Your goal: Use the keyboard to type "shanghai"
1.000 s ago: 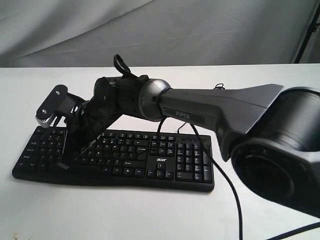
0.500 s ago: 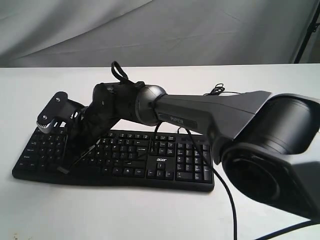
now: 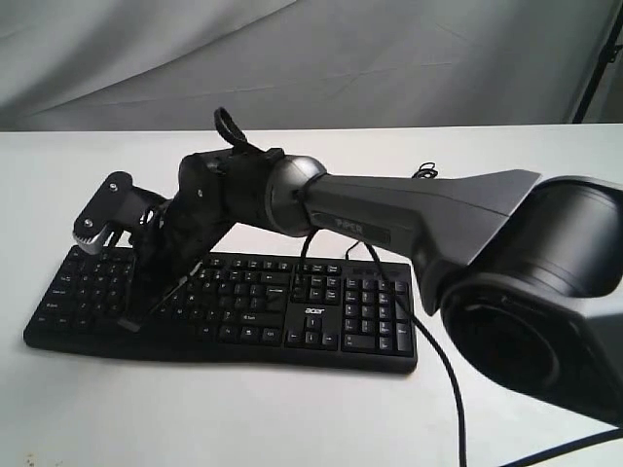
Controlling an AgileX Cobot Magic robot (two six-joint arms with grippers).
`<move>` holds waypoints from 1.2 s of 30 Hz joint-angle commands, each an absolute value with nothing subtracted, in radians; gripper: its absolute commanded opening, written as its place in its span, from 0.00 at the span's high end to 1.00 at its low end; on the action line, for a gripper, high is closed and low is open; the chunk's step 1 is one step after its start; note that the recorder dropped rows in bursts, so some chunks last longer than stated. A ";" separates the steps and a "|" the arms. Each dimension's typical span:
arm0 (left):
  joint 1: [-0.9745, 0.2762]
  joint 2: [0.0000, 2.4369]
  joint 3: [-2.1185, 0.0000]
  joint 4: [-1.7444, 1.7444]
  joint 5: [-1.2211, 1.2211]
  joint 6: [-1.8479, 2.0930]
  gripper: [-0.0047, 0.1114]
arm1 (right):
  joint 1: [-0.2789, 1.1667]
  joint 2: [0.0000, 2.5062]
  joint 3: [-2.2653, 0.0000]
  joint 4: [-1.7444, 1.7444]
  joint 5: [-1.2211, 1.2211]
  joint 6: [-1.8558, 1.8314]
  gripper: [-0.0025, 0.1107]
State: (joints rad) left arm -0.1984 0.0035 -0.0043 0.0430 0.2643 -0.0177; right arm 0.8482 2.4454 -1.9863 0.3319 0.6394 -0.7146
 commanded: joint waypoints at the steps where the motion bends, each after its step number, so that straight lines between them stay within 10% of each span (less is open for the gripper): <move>1: -0.202 0.000 0.000 0.044 0.260 -0.018 0.96 | 0.847 2.428 -1.991 0.278 0.670 -0.675 0.98; 36: -0.202 0.000 0.000 0.044 0.260 -0.018 0.96 | 0.847 2.451 -1.991 0.285 0.679 -0.669 0.98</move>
